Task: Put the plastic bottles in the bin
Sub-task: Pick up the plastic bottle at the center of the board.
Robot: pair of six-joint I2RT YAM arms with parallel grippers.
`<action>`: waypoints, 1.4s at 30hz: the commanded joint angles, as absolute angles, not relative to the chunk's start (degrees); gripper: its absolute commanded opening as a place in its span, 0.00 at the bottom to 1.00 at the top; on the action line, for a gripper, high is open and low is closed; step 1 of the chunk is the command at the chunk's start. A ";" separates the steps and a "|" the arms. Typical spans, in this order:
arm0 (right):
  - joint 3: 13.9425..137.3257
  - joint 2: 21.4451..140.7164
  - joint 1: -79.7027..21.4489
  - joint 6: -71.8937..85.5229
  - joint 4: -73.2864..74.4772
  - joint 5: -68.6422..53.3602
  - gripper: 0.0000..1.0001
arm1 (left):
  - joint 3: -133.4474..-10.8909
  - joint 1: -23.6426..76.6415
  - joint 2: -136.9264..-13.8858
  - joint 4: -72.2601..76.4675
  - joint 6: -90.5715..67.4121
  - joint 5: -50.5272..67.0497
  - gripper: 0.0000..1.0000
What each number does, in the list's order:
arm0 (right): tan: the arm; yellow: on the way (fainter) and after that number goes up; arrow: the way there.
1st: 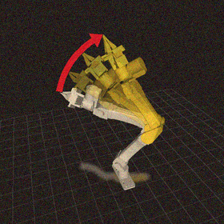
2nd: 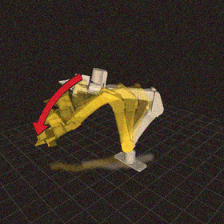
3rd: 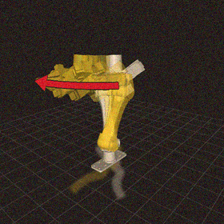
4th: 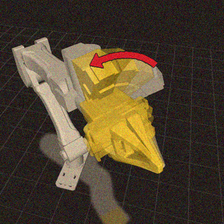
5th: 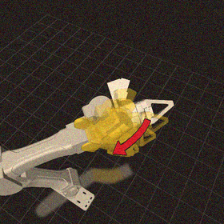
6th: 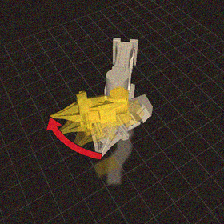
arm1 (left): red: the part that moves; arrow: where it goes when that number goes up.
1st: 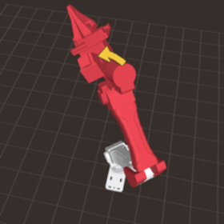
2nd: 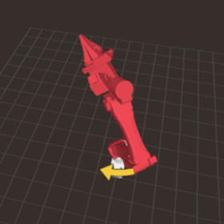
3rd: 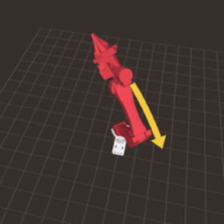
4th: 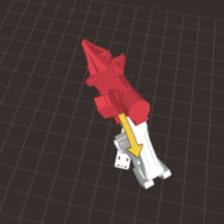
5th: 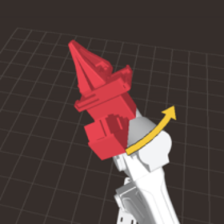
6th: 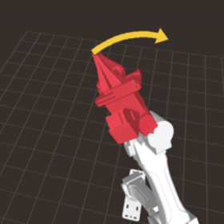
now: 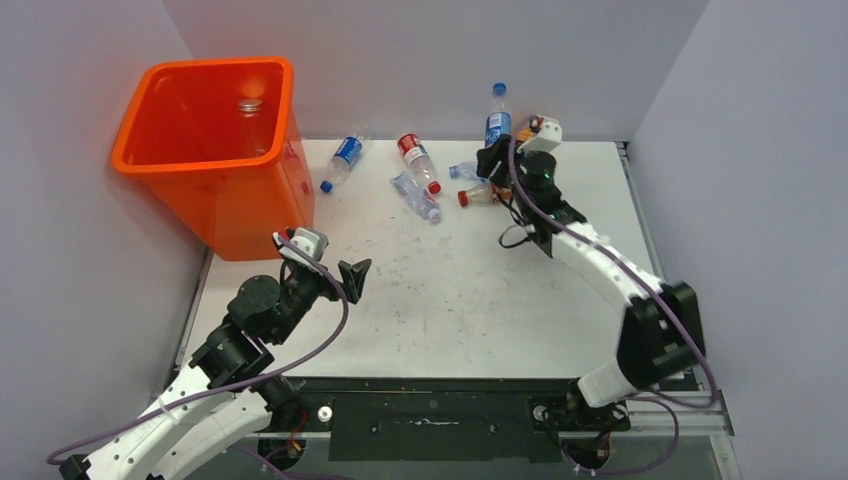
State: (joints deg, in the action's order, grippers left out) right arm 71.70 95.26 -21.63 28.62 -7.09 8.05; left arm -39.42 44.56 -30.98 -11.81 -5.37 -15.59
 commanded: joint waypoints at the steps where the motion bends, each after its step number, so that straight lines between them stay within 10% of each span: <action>1: 52.91 73.27 -27.68 28.60 -34.24 -2.68 0.27 | -38.06 42.17 -29.71 -4.22 -8.03 -17.96 0.96; 16: 17.09 29.12 -43.46 33.73 -42.68 -13.68 0.22 | -31.67 40.39 -34.13 35.53 -39.65 12.89 0.96; 42: 13.66 33.49 -62.78 28.41 -50.88 -9.34 0.18 | -41.25 57.22 -55.04 41.33 -27.74 6.04 0.96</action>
State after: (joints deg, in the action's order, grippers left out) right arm 12.19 33.15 -58.74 32.91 -50.00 -11.81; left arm -39.40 56.58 -56.07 42.13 -31.57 10.50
